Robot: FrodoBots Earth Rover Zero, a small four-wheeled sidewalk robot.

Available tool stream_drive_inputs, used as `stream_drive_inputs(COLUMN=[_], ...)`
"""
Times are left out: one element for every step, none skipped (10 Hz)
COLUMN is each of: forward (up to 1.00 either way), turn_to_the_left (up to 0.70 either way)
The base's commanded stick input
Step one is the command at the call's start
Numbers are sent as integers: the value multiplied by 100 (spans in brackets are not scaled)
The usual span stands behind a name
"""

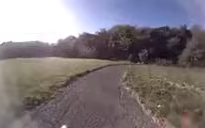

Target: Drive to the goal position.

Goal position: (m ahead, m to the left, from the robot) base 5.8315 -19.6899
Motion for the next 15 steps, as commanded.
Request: stream_drive_inputs(forward=[100, 100, 100, 100, 100, 100, 100, 100, 100, 100, 100, 100, 100, 100, 100], turn_to_the_left=[1, 1, 1, 1, 1, 1, 1, 1, 1, 1, -17, -28, -36, -39, -39])
